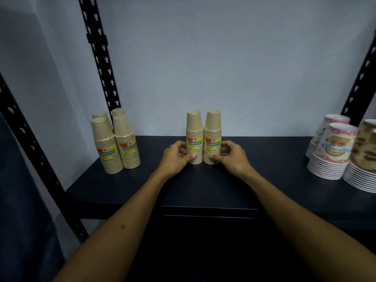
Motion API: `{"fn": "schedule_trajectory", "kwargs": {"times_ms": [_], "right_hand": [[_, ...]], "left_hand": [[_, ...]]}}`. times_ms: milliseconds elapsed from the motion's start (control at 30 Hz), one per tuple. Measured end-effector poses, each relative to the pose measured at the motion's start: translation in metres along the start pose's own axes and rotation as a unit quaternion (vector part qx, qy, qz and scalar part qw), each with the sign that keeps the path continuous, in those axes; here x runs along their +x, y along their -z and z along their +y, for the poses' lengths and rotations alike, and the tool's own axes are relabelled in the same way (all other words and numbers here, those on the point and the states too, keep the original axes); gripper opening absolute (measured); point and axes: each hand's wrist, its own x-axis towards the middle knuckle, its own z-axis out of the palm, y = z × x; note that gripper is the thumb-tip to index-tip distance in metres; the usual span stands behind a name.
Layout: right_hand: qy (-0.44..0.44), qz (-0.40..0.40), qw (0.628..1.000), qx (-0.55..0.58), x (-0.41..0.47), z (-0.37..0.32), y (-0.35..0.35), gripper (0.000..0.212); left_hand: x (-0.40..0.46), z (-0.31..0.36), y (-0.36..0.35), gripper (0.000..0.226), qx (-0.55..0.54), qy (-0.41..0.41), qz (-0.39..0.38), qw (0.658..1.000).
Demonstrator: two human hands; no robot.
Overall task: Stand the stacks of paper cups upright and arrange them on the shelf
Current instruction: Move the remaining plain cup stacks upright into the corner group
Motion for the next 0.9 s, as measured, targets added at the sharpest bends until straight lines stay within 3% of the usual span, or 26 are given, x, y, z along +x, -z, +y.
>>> {"fn": "schedule_trajectory", "kwargs": {"times_ms": [267, 433, 900], "right_hand": [[-0.036, -0.038, 0.997, -0.053, 0.016, -0.002, 0.005, 0.045], [-0.003, 0.017, 0.999, -0.045, 0.004, 0.005, -0.002, 0.041], [0.031, 0.013, 0.995, -0.092, 0.001, 0.008, -0.002, 0.045]], "left_hand": [[0.008, -0.009, -0.005, 0.038, 0.001, 0.006, 0.006, 1.0], [-0.001, -0.008, -0.008, 0.041, 0.02, -0.007, 0.016, 1.0], [-0.006, -0.008, -0.007, 0.045, 0.041, -0.003, 0.028, 0.999]]}}
